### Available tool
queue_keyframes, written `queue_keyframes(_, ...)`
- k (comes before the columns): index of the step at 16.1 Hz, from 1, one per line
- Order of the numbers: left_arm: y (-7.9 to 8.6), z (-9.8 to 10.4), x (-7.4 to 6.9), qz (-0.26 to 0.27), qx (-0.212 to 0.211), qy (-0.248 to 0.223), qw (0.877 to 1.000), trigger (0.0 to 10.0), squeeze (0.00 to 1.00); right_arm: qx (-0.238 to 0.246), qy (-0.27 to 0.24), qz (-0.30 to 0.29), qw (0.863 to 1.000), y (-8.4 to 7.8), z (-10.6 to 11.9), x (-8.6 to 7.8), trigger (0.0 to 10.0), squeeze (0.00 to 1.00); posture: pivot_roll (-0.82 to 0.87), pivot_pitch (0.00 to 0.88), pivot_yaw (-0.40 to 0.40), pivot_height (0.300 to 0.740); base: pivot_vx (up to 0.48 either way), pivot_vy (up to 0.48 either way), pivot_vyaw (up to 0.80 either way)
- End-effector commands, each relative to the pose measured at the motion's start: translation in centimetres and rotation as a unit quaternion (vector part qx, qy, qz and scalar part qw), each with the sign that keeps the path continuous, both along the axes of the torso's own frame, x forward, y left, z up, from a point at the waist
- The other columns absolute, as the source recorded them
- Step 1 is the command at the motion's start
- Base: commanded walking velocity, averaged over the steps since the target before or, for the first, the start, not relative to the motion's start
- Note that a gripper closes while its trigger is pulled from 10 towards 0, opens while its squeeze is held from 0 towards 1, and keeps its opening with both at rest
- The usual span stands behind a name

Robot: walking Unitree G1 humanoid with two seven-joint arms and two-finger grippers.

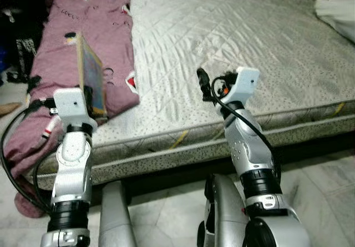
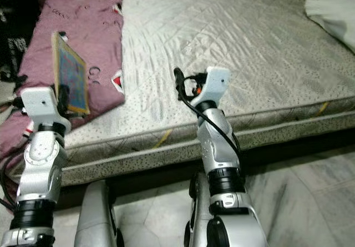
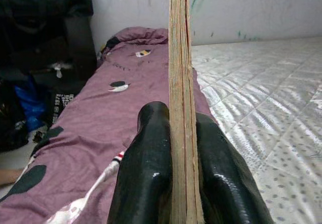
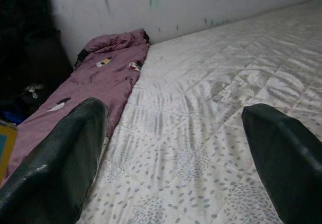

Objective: Clean up the room

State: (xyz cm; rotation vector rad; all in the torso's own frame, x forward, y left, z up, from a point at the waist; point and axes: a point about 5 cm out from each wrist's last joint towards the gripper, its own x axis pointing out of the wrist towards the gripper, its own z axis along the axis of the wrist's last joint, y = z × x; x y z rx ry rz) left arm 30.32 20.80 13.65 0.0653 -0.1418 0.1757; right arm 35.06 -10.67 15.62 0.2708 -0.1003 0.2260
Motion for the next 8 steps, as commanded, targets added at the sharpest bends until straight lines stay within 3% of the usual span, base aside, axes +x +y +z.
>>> queue_keyframes(1,0.4,1.2,0.0,0.012,0.001,-0.025,1.0,10.0,0.0,0.003,-0.013,0.003,1.0,0.2,0.8,0.4,10.0,0.0,-0.03,0.0,-0.004,0.613,0.0,0.0,0.0)
queue_keyframes(8,-0.4,1.1,0.3,-0.01,-0.001,-0.015,1.0,10.0,0.0,-0.006,-0.013,-0.026,1.0,-1.1,0.5,0.4,10.0,0.0,-0.05,0.0,0.009,0.703,0.0,0.0,0.0)
